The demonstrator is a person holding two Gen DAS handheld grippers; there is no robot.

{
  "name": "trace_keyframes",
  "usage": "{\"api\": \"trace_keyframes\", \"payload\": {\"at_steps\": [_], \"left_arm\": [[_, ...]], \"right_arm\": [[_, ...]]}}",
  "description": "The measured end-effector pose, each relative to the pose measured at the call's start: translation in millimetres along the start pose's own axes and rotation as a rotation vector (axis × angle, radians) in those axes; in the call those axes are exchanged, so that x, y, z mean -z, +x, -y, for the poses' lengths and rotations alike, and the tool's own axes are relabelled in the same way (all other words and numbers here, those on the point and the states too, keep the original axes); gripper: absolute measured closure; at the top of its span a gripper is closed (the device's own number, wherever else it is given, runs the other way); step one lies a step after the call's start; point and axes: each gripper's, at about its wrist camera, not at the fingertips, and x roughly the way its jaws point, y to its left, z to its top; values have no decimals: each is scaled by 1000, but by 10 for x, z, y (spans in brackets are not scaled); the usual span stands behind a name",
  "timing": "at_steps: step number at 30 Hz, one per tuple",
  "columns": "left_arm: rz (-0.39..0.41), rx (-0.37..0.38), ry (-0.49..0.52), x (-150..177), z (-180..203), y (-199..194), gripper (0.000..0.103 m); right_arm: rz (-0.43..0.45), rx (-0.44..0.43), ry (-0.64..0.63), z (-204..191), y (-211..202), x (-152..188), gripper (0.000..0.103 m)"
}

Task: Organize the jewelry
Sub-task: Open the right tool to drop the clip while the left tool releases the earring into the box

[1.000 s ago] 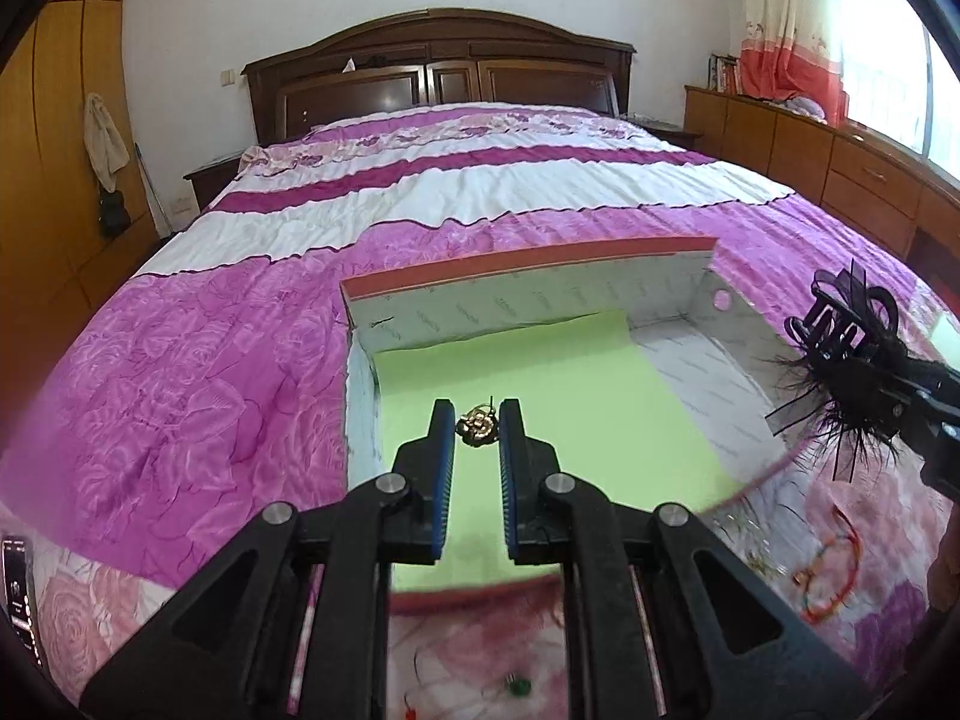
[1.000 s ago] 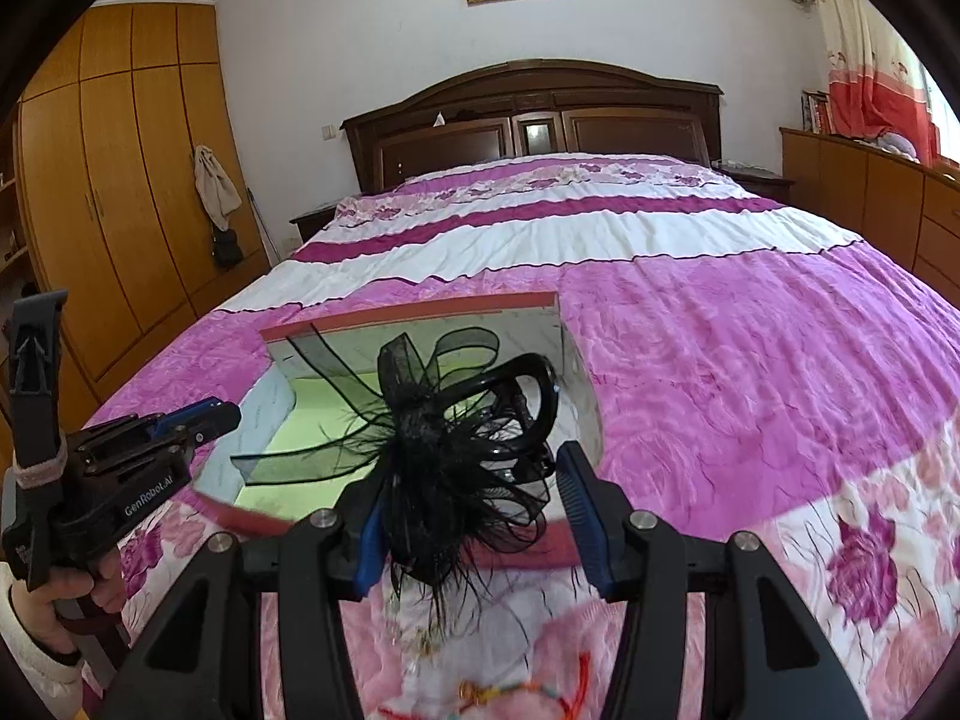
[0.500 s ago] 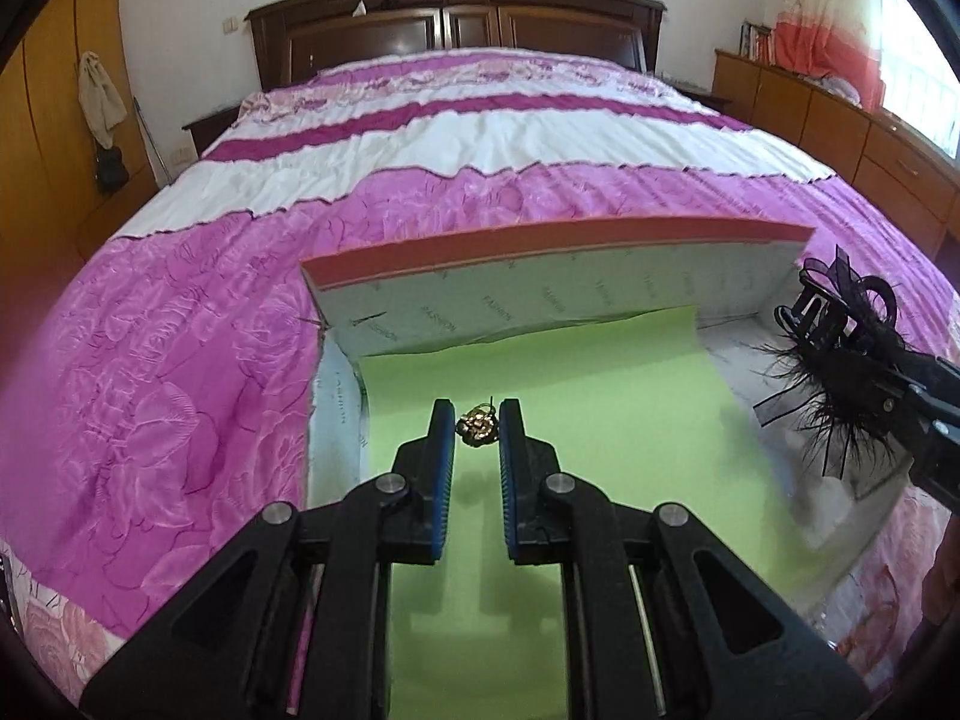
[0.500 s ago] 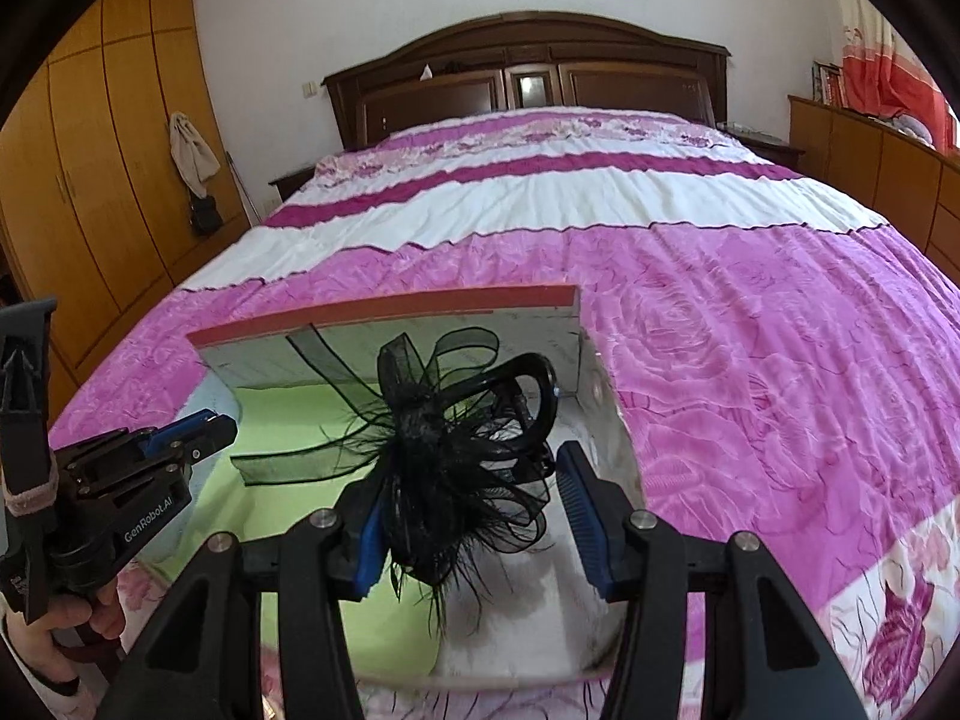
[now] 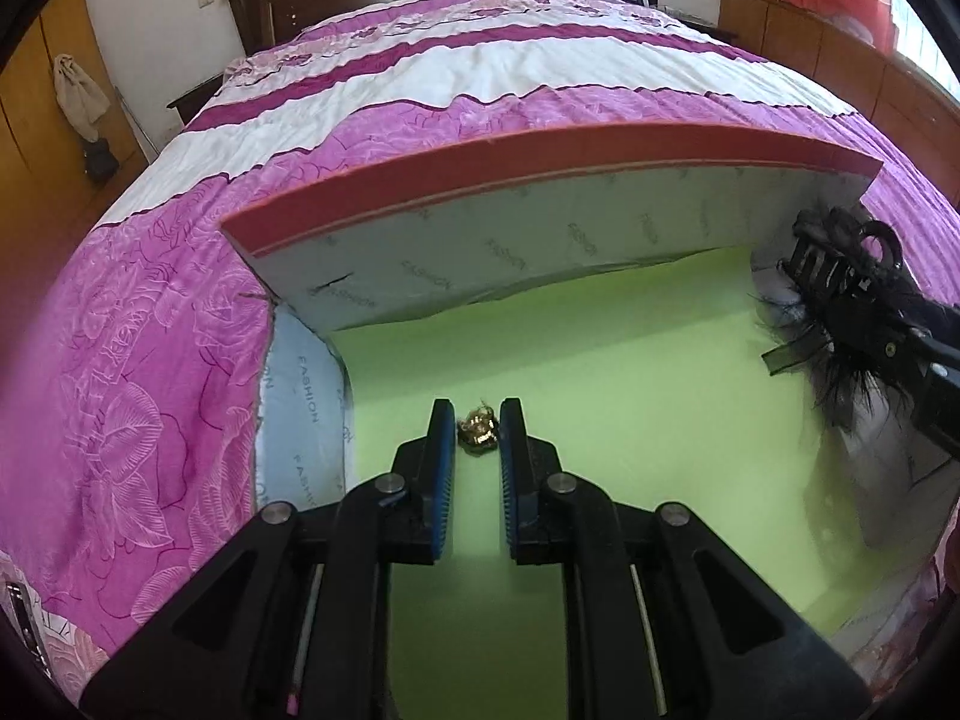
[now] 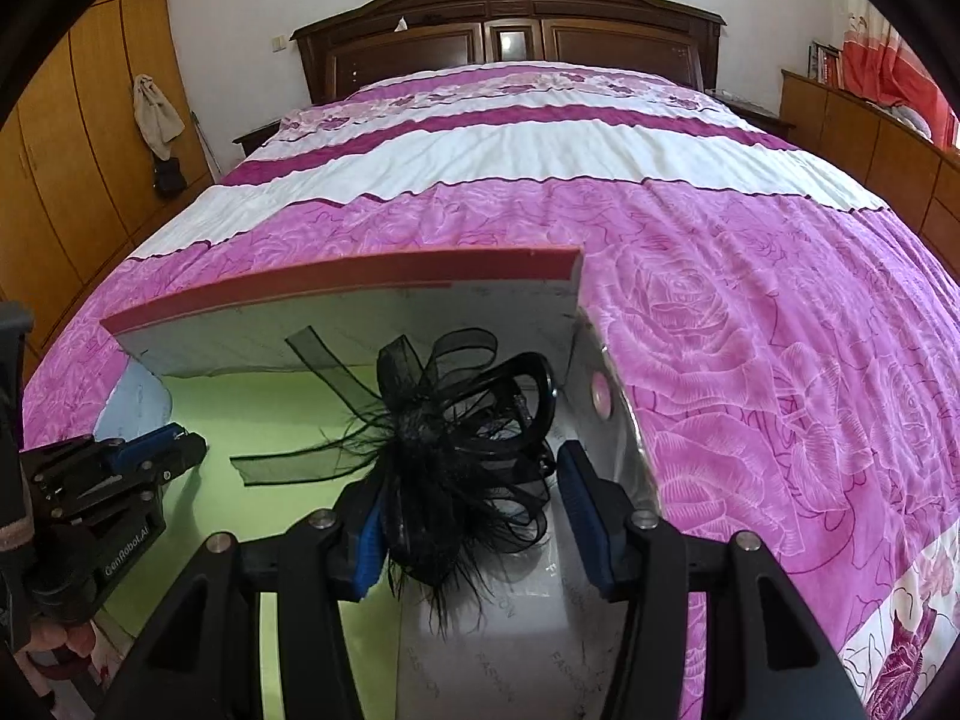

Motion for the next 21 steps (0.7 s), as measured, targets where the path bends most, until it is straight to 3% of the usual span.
{"api": "trace_keyframes", "payload": {"at_steps": [3,10,21], "left_arm": [[-1,4,-3,-3,3,1,92],[15,29,25,27,94,-135,68],[100,79,-18,87,-5,-674,65]], "right_arm": [[-1,-6,1,14,8,-19,44],[35,-61,36,49,-188,-14,38],[132,-116,31,29,-832,70,38]]}}
